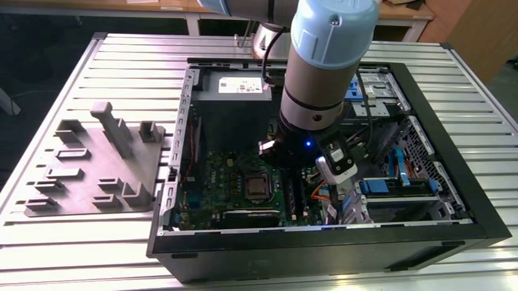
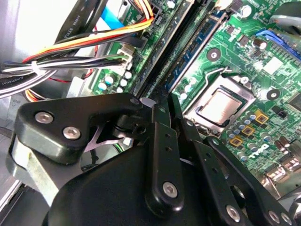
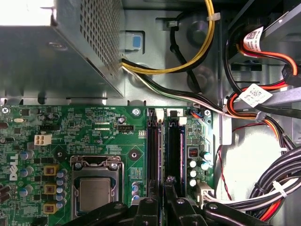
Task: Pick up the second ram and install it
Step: 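Insert the second ram into the second slot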
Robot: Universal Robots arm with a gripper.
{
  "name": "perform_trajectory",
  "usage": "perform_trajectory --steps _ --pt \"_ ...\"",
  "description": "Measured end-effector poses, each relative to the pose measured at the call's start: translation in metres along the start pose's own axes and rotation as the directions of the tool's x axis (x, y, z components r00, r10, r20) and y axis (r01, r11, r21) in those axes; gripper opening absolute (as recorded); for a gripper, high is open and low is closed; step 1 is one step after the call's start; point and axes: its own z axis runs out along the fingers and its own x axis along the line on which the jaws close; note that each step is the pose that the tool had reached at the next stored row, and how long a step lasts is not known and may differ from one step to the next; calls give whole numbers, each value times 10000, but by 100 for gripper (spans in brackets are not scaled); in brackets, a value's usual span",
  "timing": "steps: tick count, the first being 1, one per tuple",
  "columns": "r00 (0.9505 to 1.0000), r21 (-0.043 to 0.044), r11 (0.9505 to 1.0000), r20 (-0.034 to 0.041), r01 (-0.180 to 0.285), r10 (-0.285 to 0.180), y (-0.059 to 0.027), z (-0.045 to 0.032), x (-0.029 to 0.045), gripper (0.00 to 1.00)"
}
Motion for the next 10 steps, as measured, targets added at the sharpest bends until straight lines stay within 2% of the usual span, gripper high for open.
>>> perform_trajectory --steps 5,10 --pt "10000 -1 10000 0 0 0 1 -9 0 19" --pt "10000 0 10000 0 -1 1 8 -142 -2 19"
